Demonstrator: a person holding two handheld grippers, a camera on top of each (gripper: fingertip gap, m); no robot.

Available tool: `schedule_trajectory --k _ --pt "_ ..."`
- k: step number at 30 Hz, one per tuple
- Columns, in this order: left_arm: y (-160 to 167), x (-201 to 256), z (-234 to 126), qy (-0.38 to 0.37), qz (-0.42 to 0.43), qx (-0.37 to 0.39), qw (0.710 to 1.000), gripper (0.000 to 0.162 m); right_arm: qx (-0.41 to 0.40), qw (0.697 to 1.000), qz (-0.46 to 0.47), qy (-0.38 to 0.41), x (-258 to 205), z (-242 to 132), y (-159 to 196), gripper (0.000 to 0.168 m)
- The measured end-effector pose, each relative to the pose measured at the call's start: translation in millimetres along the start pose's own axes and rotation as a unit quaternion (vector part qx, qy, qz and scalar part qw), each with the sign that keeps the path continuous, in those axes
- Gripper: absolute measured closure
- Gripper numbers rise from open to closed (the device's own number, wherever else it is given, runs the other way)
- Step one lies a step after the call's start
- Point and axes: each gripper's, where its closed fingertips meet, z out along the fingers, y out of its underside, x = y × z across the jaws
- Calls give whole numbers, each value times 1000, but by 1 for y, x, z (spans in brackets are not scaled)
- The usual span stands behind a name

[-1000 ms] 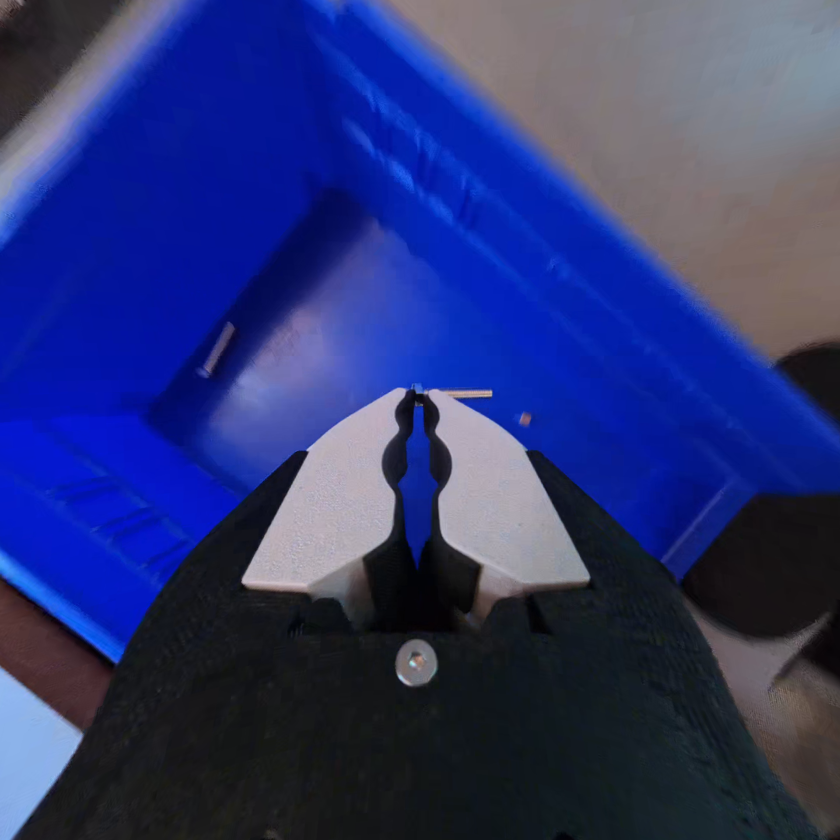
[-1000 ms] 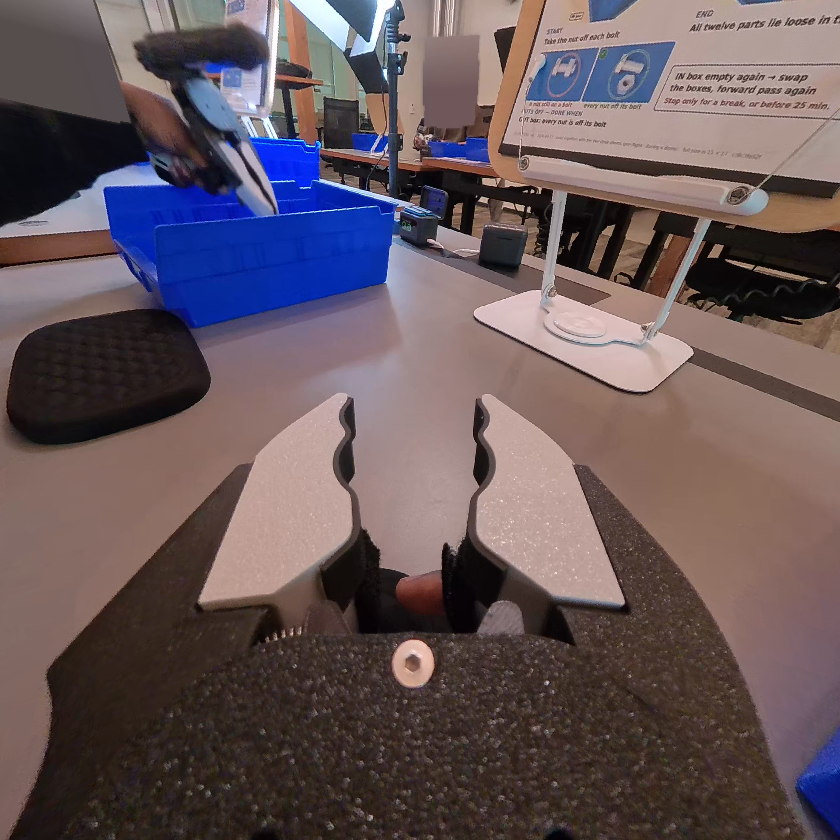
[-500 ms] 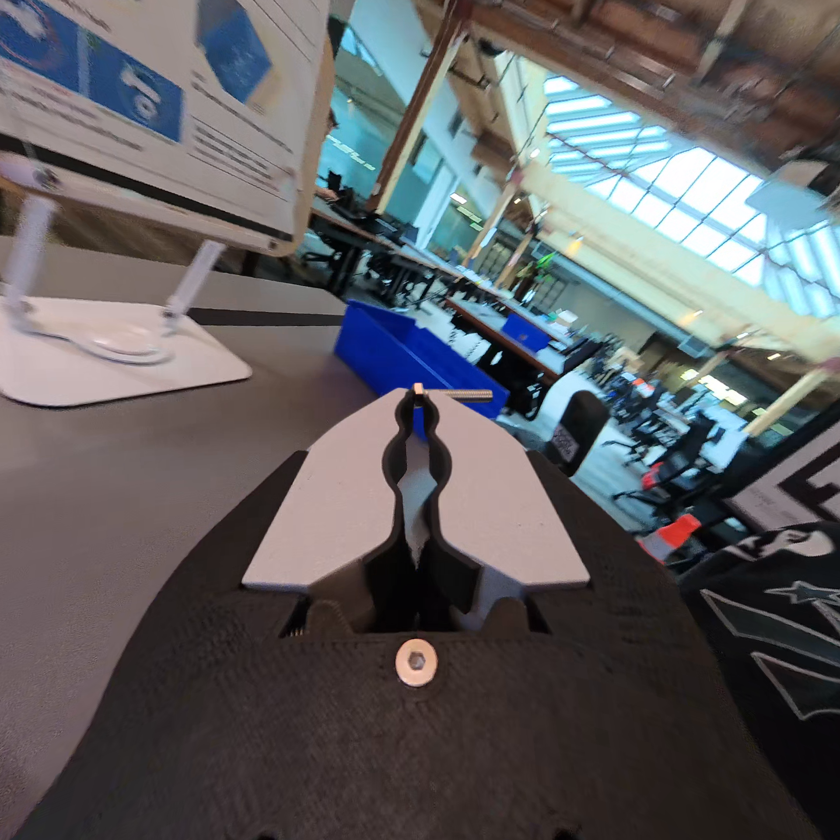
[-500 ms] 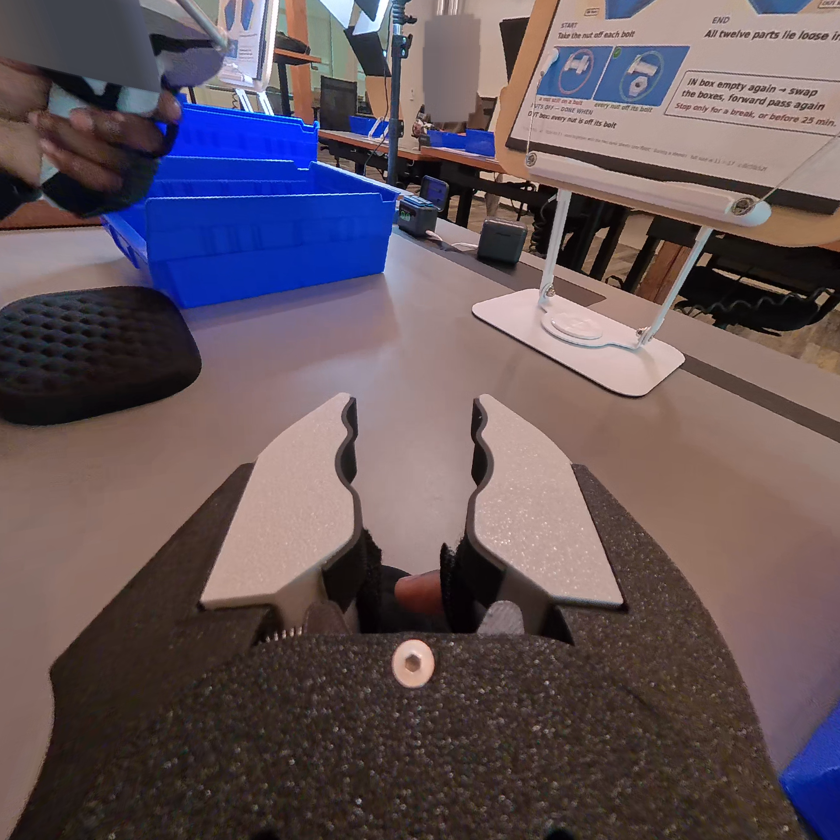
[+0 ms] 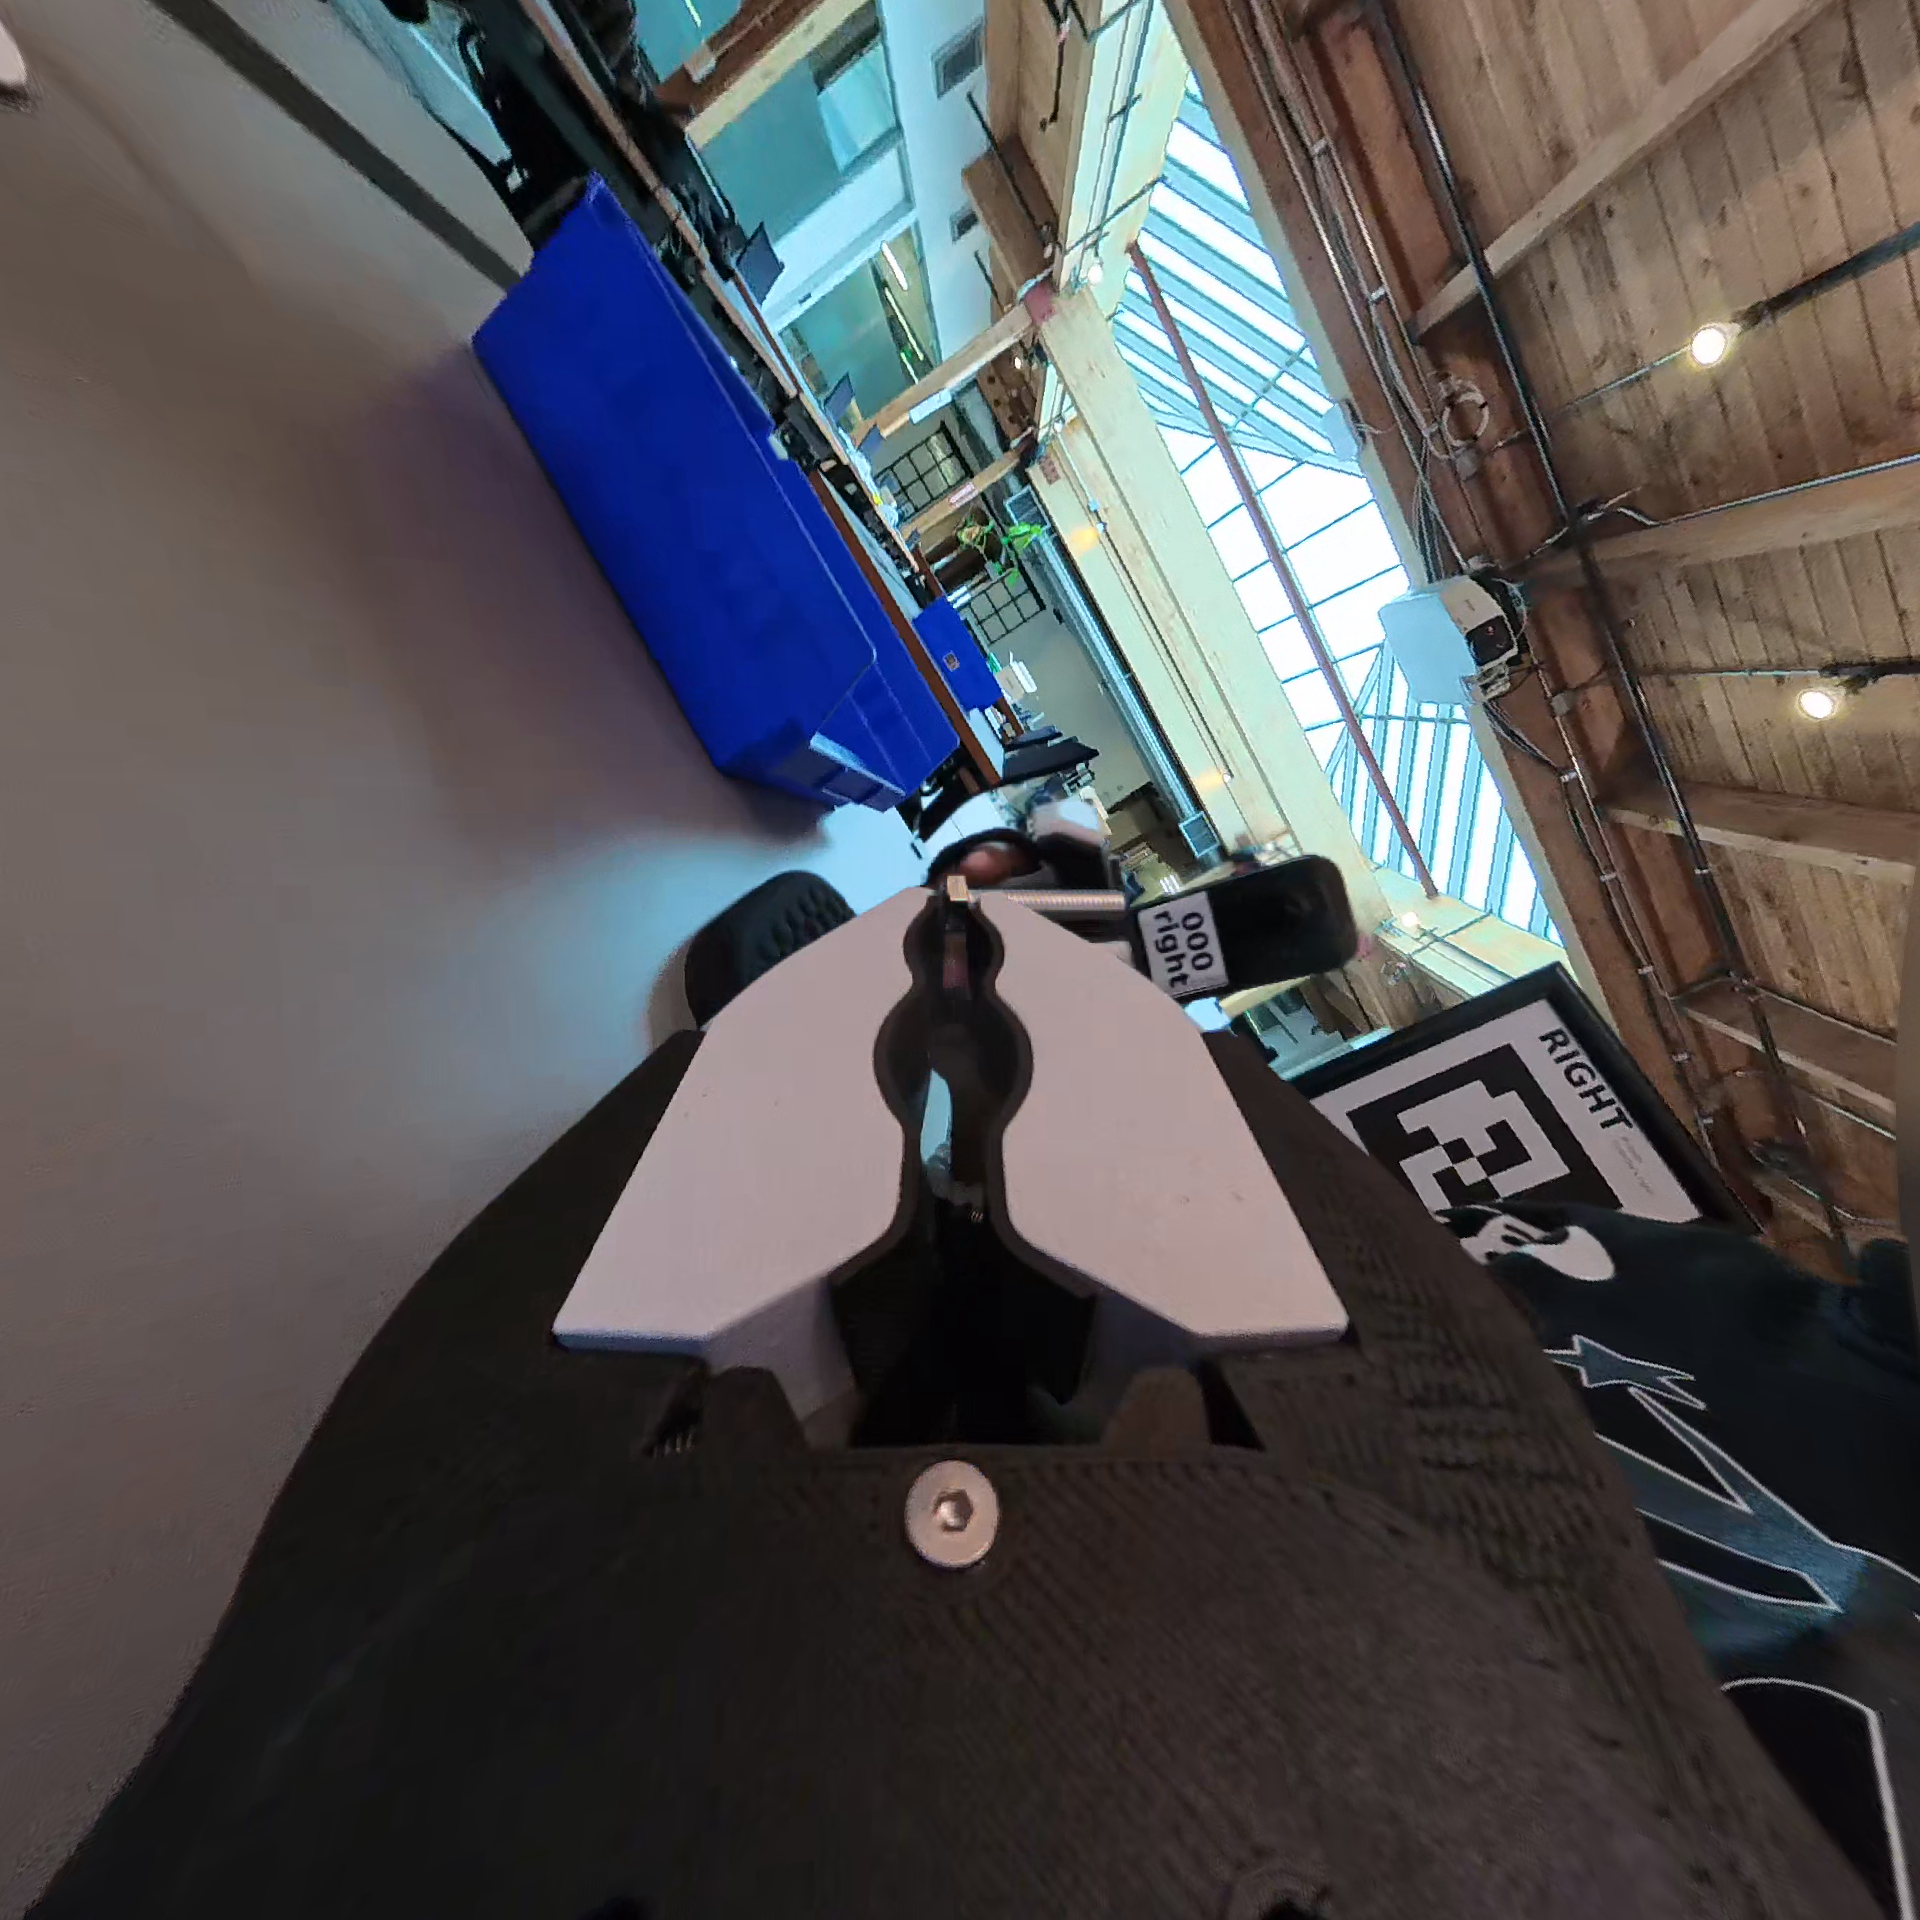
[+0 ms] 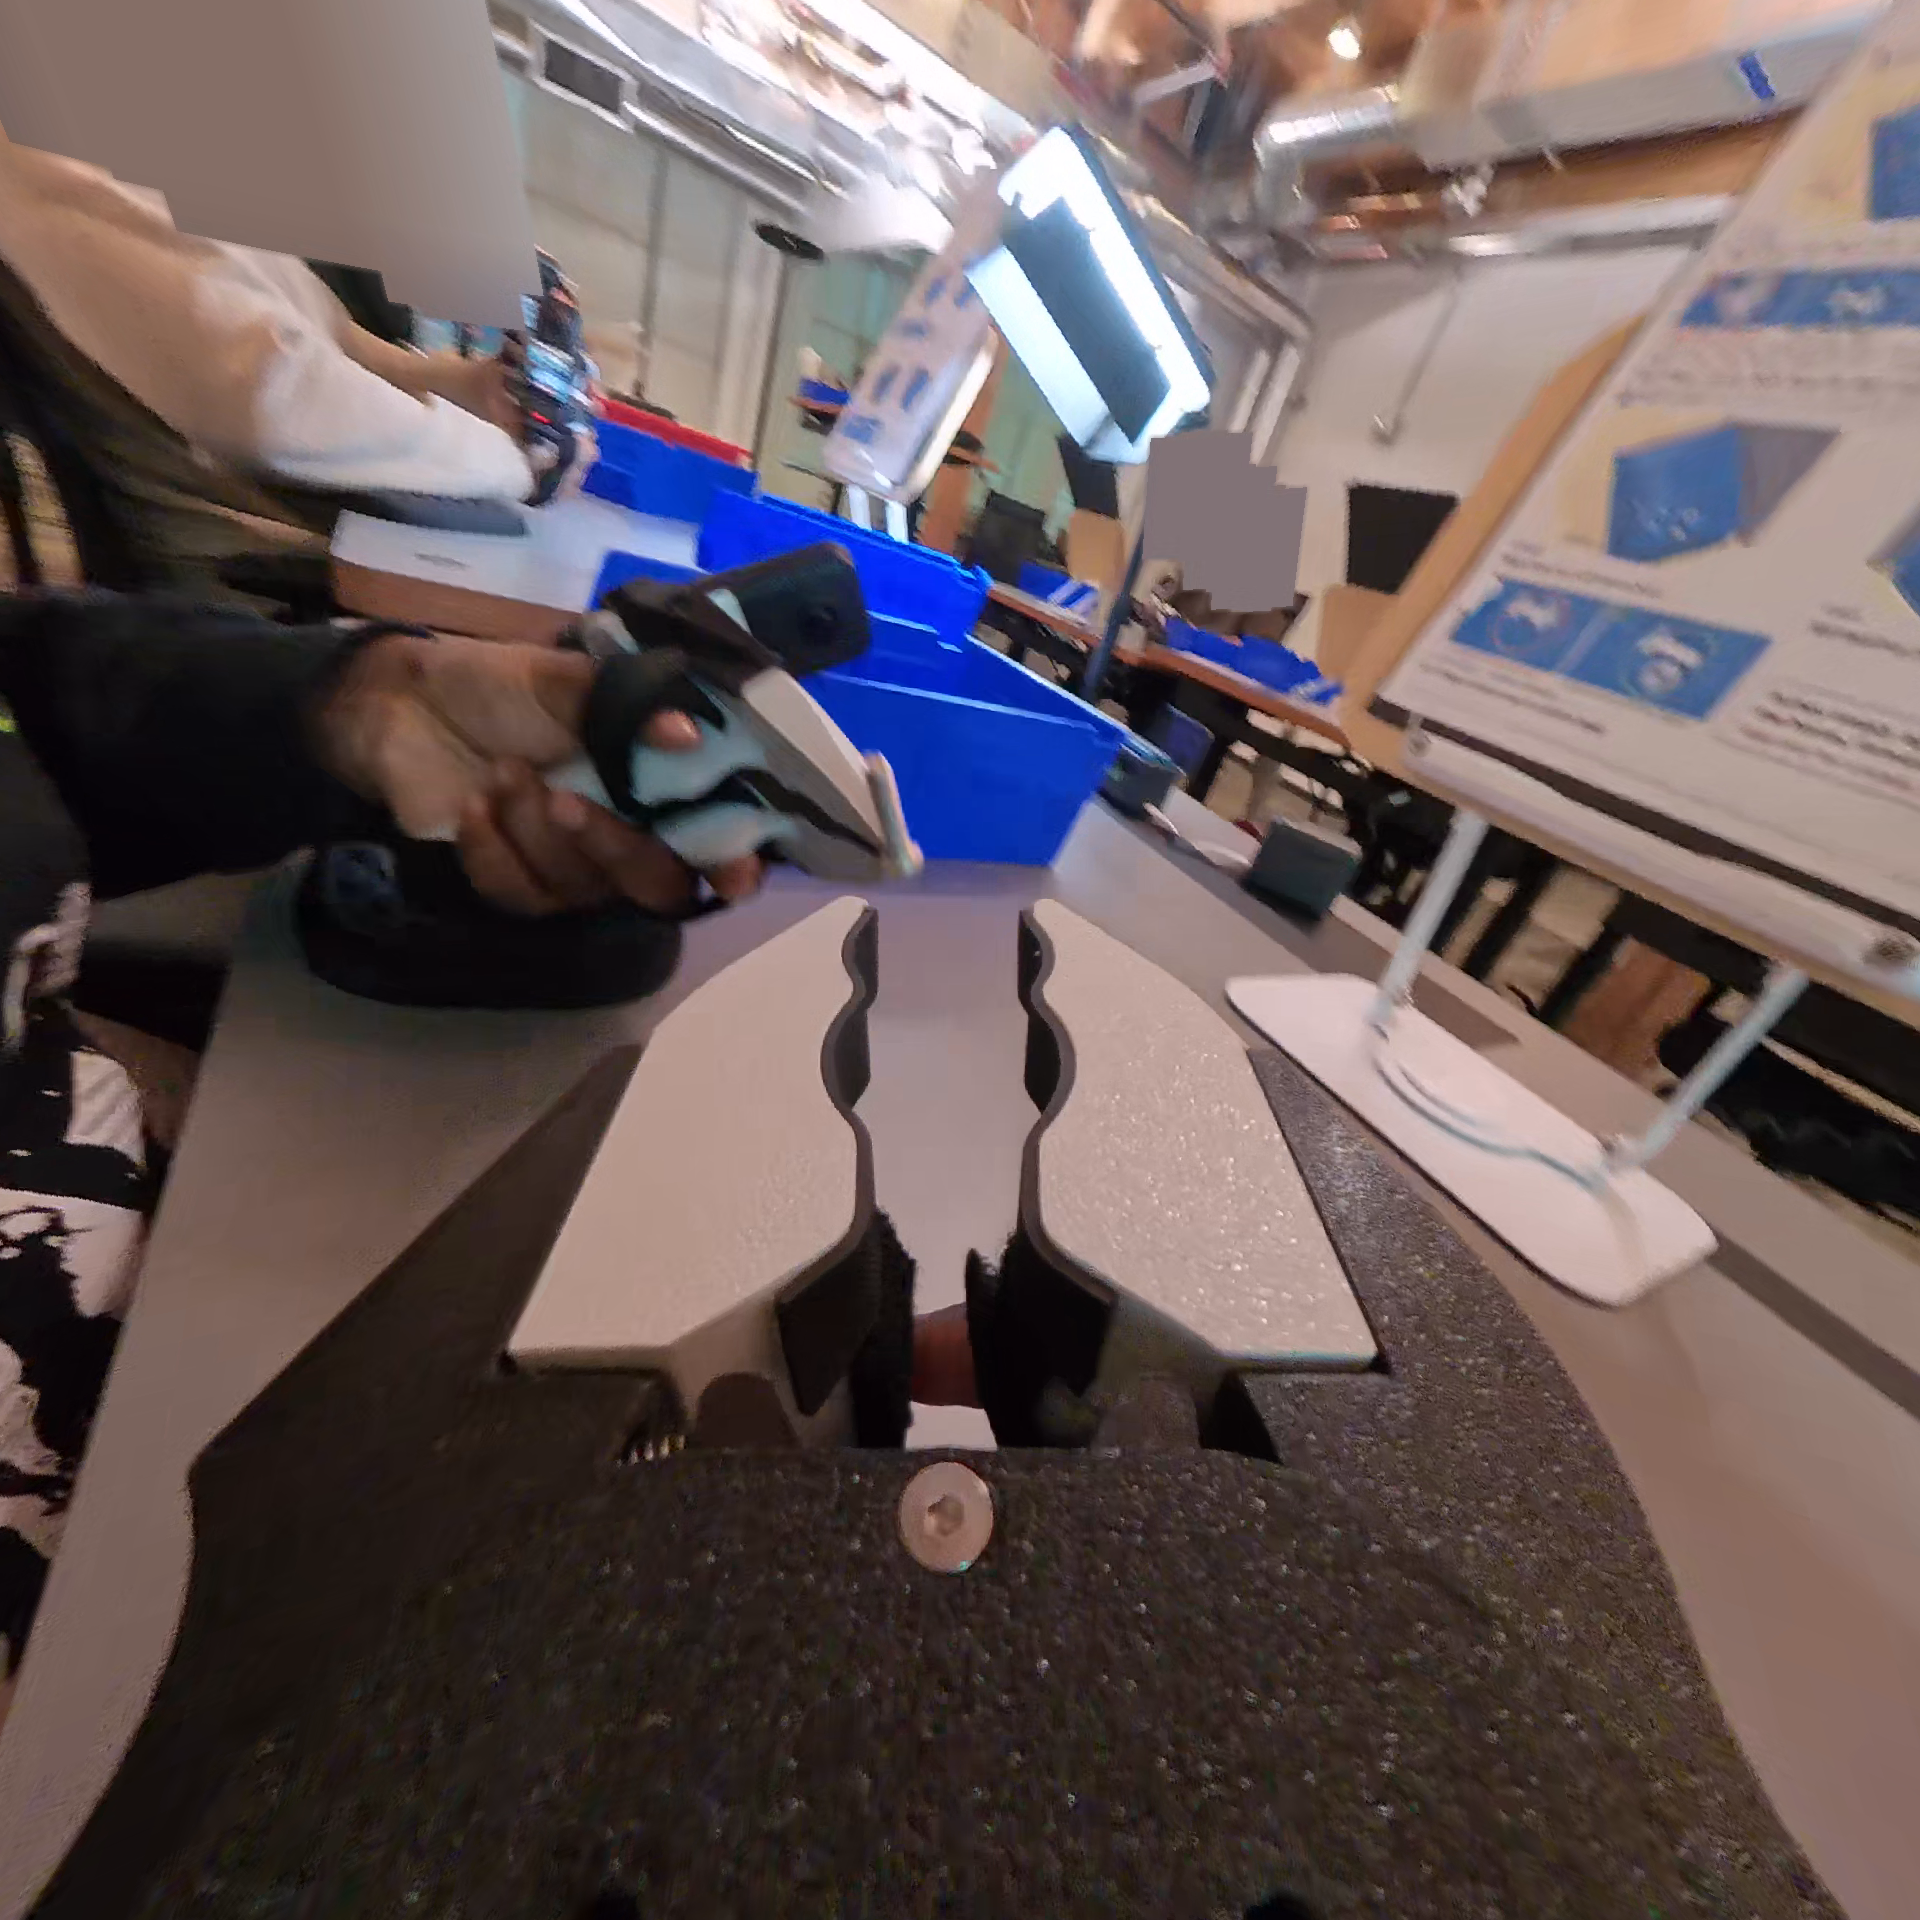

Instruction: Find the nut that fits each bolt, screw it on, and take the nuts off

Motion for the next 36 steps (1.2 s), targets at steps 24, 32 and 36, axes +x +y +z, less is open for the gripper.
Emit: schedule_trajectory --k 24,32,36 --pt "10 -16 -7 -75 126 -64 987 129 -39 999 17 -34 -17 34 6 163" --pt "-16 -7 -62 -194 380 -95 899 109 -154 975 101 -128 -52 51 42 163" --pt "-19 -8 -80 -236 424 -115 867 109 -201 959 128 -151 -61 57 57 163"
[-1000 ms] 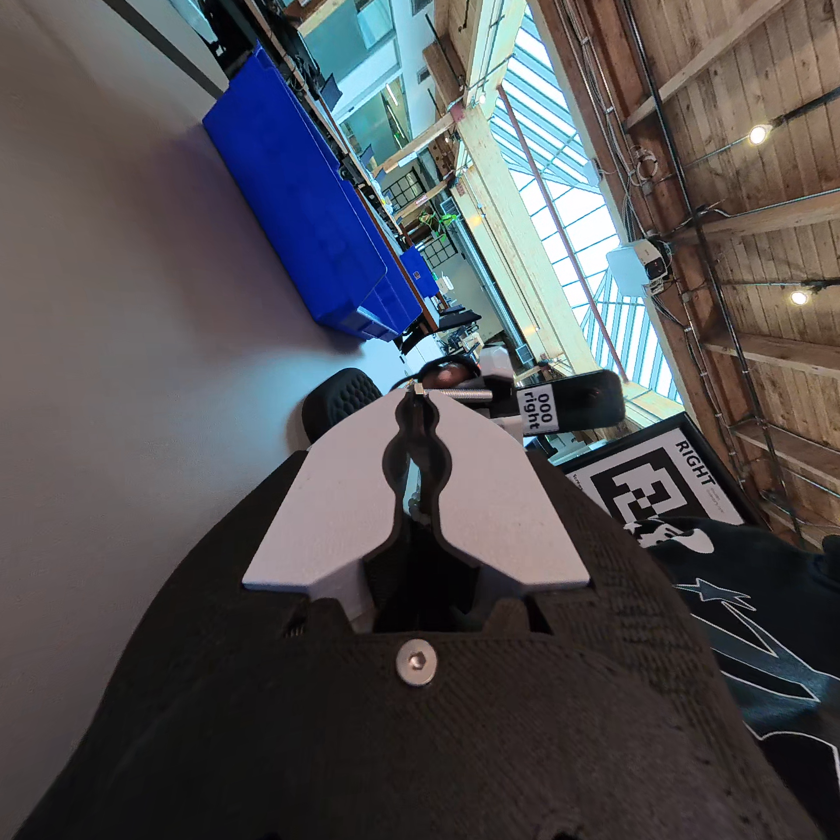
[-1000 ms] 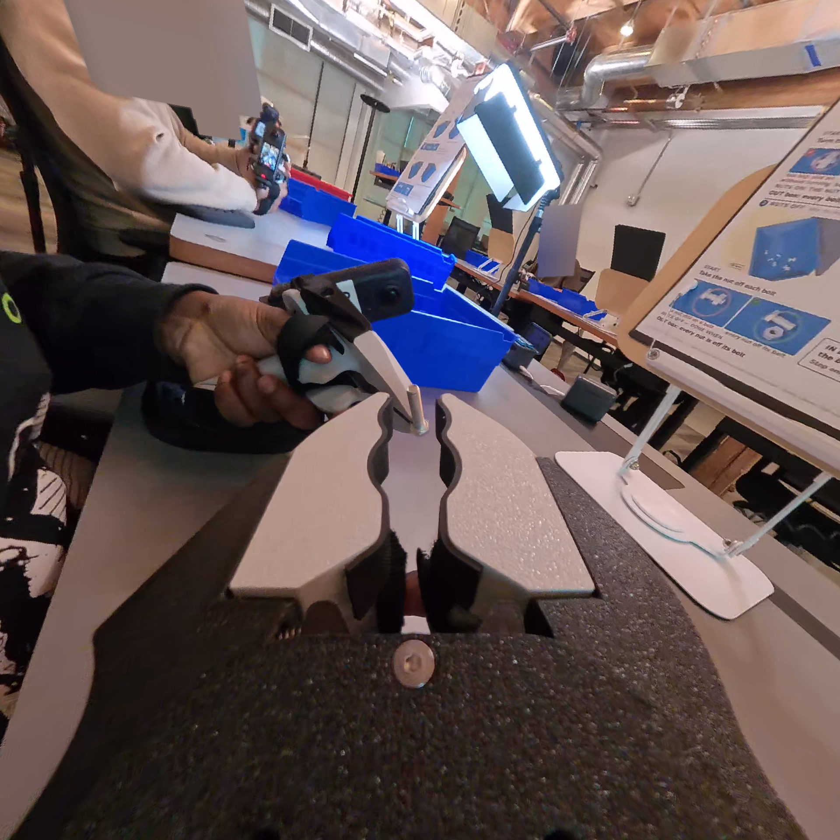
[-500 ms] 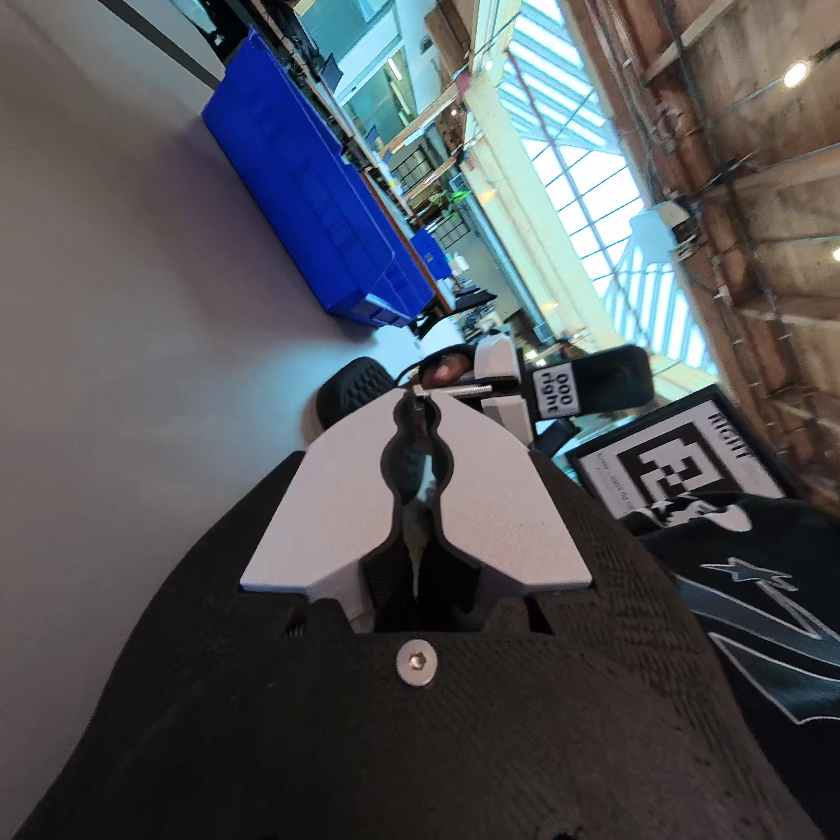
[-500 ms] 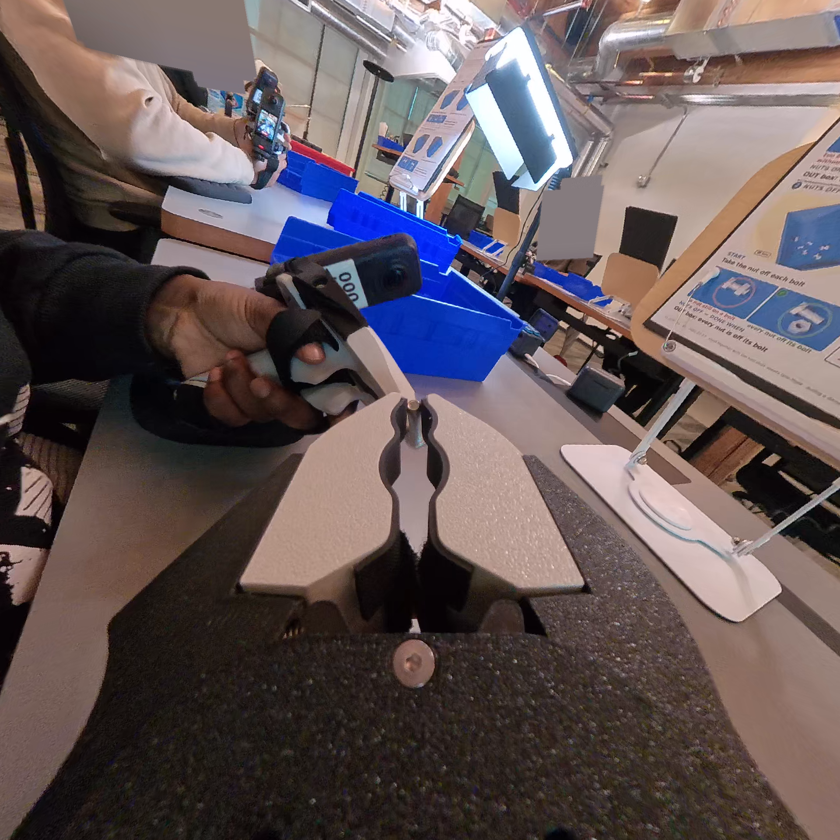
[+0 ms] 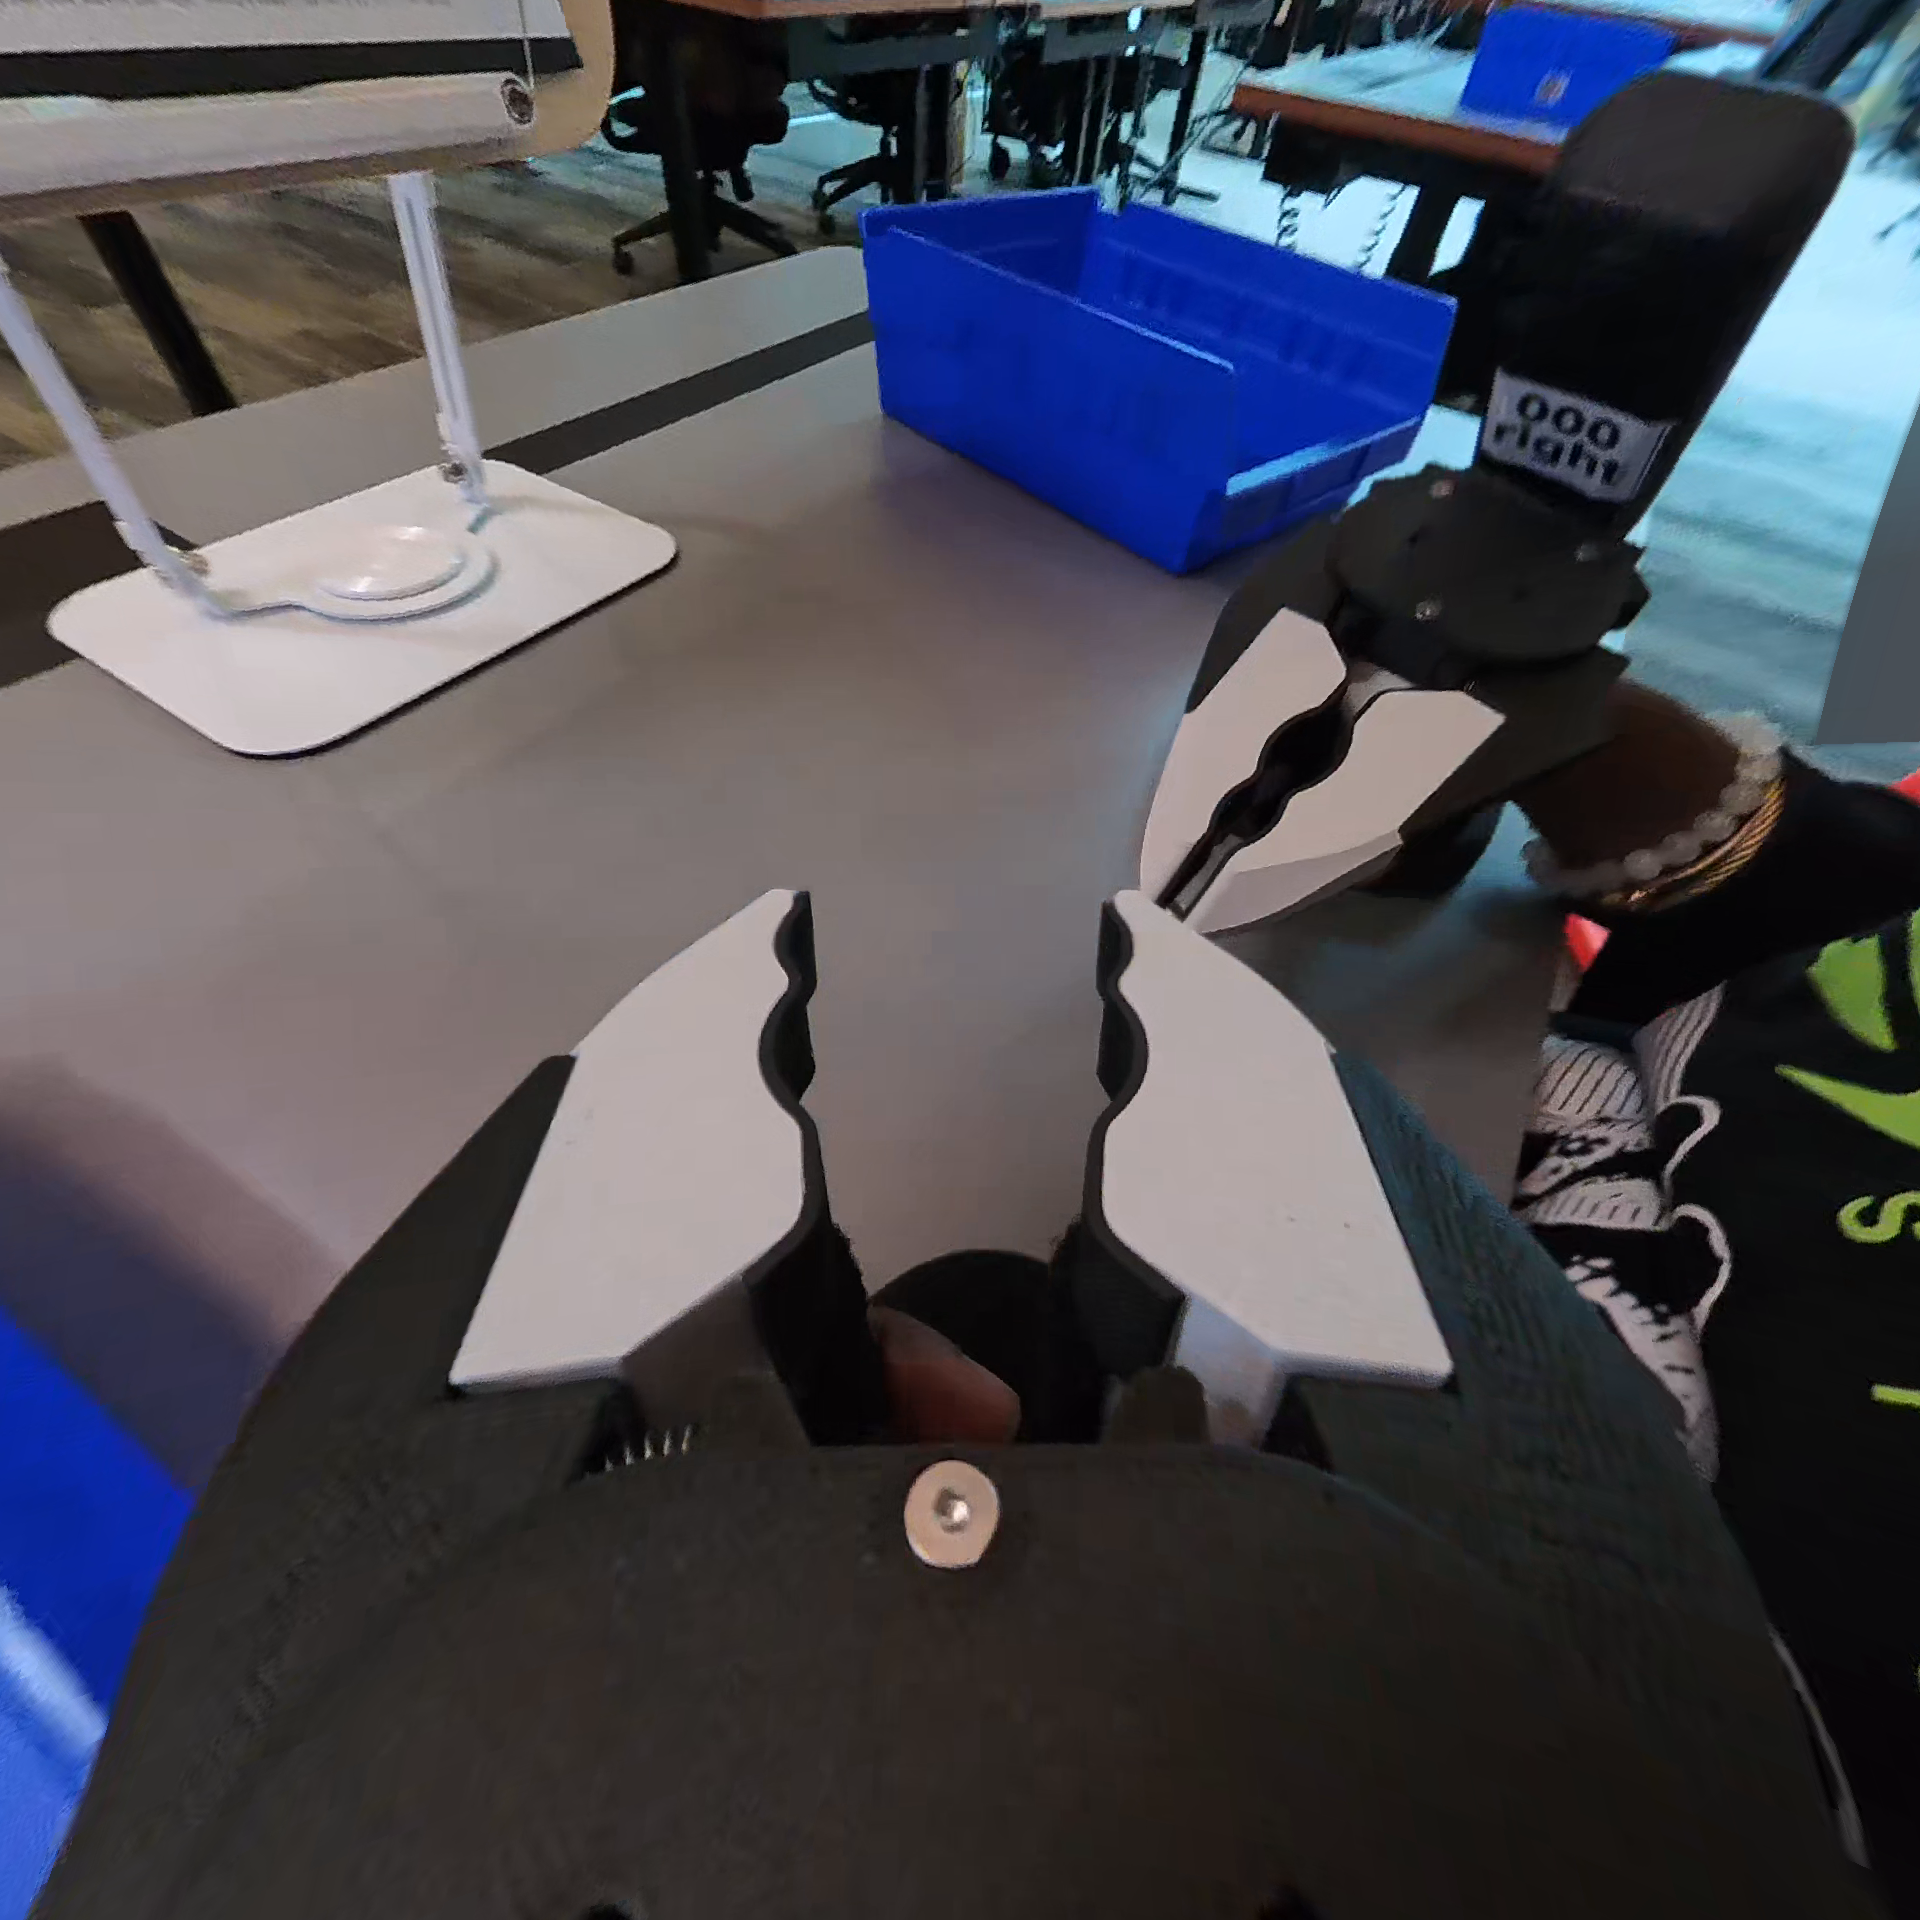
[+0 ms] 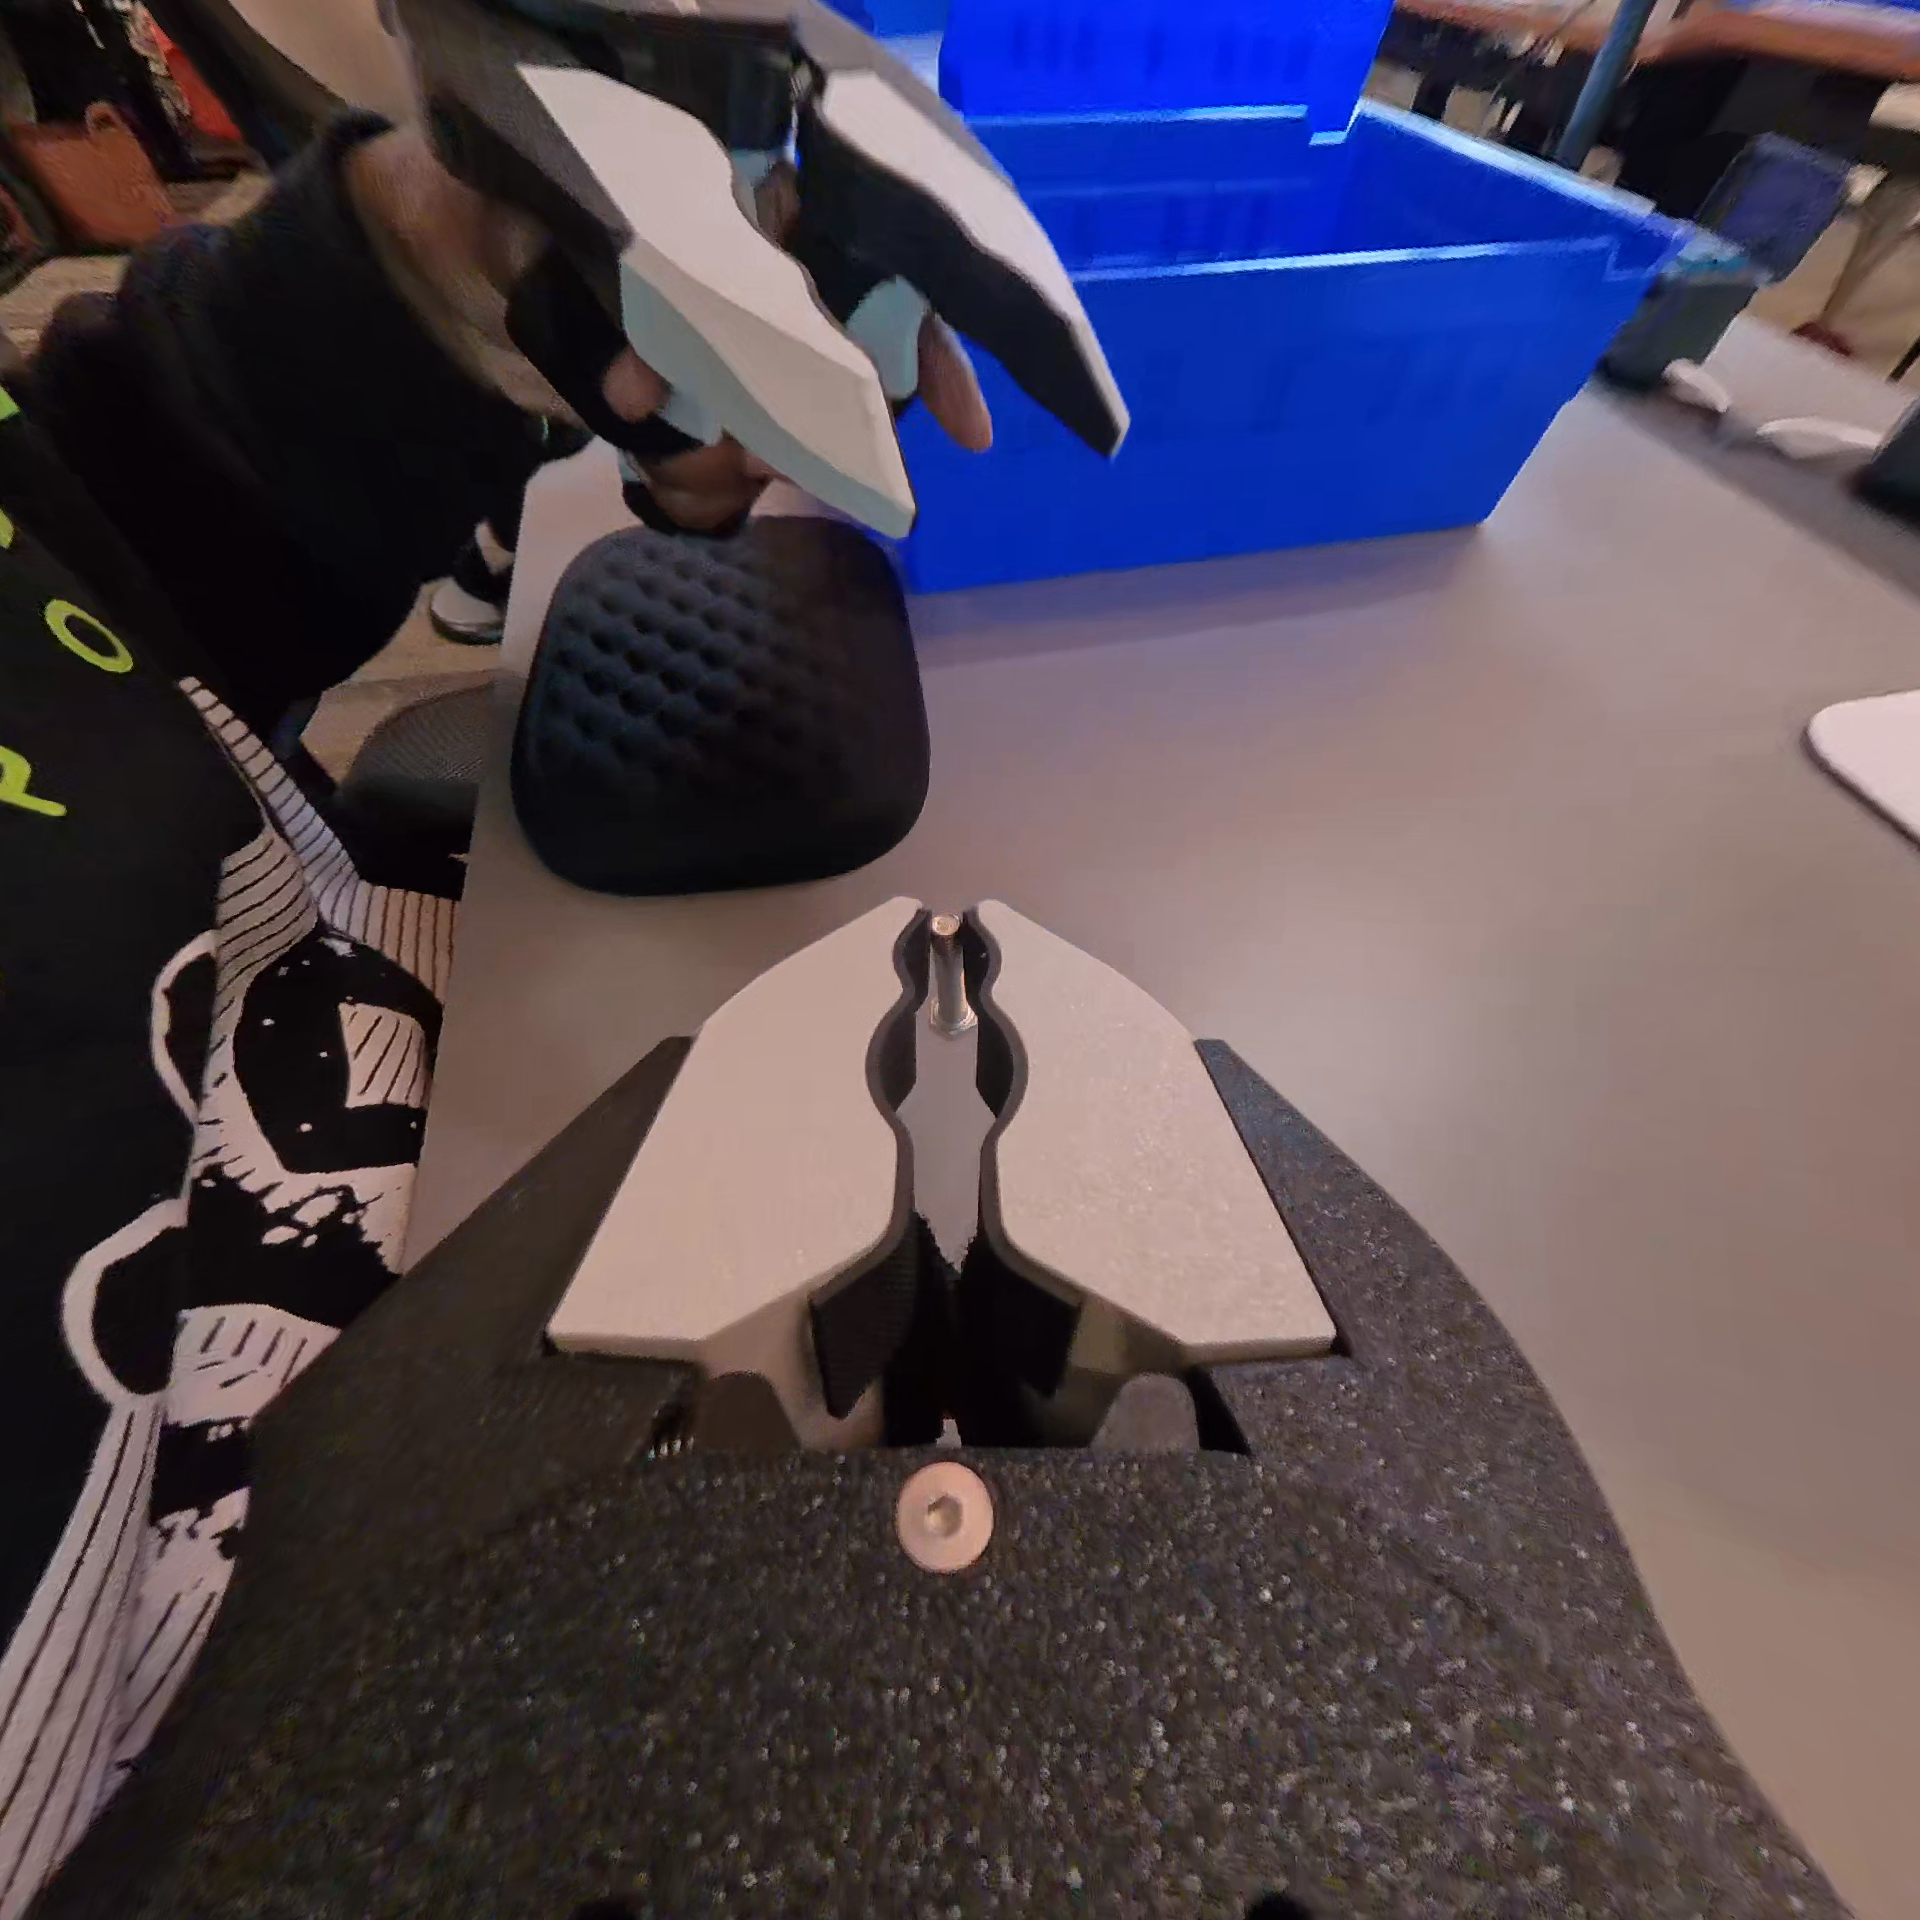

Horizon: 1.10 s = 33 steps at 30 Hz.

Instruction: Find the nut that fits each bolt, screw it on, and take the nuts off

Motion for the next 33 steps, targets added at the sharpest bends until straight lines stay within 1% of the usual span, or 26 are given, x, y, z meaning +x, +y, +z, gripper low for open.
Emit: schedule_trajectory --k 6,19,21,23,27,30,33 --pt "-2 0 -2 -7 12 9 1000 109 -70 997 32 -25 -3 15 18 162" --pt "-3 -4 -7 -15 10 20 1000 110 -104 994 31 -25 -4 22 28 162" --pt "-3 -4 -7 -14 10 19 1000 109 -98 994 33 -22 -3 21 26 156" --pt "-4 -3 -7 -15 9 21 1000 110 -84 996 36 -21 -2 19 22 154" --pt "-8 -5 -17 -19 8 19 1000 110 -20 999 37 -12 2 3 5 146" --pt "-12 -25 -40 -62 9 0 998 109 24 998 26 42 21 -24 -2 134" --pt "-12 -61 -75 -128 10 -36 991 110 32 993 3 113 43 -50 5 133"
